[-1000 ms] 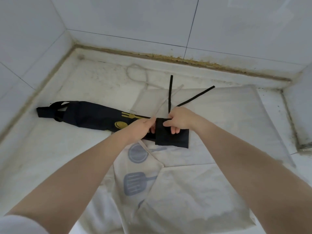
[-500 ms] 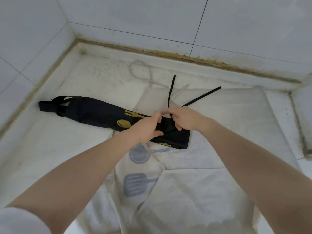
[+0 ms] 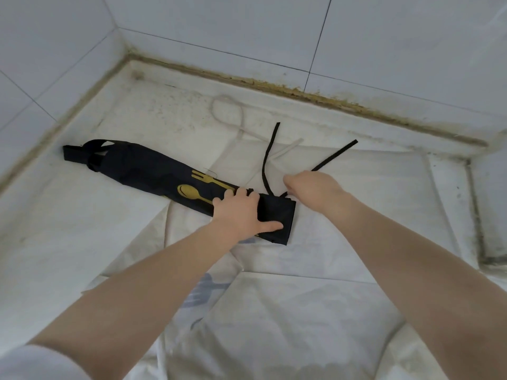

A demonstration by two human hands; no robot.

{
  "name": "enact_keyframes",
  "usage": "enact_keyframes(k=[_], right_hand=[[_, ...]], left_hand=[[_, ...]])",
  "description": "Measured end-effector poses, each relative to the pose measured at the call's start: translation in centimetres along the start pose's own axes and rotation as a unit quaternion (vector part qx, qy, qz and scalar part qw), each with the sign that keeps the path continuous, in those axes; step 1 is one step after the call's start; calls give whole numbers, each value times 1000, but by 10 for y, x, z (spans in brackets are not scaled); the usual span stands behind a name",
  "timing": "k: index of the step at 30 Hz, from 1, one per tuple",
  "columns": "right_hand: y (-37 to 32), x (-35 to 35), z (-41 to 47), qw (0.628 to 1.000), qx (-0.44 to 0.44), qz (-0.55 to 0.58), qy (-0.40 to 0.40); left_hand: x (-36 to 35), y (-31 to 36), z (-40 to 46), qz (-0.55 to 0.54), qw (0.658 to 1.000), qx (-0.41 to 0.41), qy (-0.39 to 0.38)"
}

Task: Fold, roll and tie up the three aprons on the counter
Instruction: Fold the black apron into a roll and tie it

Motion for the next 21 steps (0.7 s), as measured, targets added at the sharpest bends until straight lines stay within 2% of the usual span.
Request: enact_keyframes(k=[3,5,9,14,17,21], right_hand=[[-4,7,0,999,-1,23,34],[-12,9,-3,998,30,27,39],[-29,8,-9,989,130,-69,23],[-31,7,-4,978,131,-155,51],[-9,14,0,987,53,-139,67],[21,14,3,997,-60,-32,44]], left_hand=[[-1,2,-2,31,999,-1,7],[-3,4,-4,45,999,-2,15],[-4,5,-5,66,998,-3,23],[-3,6,-3,90,995,-29,24],[-2,6,-2,100,994,-39,24],[-3,7,-2,106,993,-48,15]])
Point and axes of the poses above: each hand's wrist, its own z-axis towards the middle knuckle, its own x-axis out of the back of the hand, y = z × x, the point moved 8 cm from there along z, towards the middle knuckle, and after that the axes turned 13 degrees about -x, right-handed, at the moved point
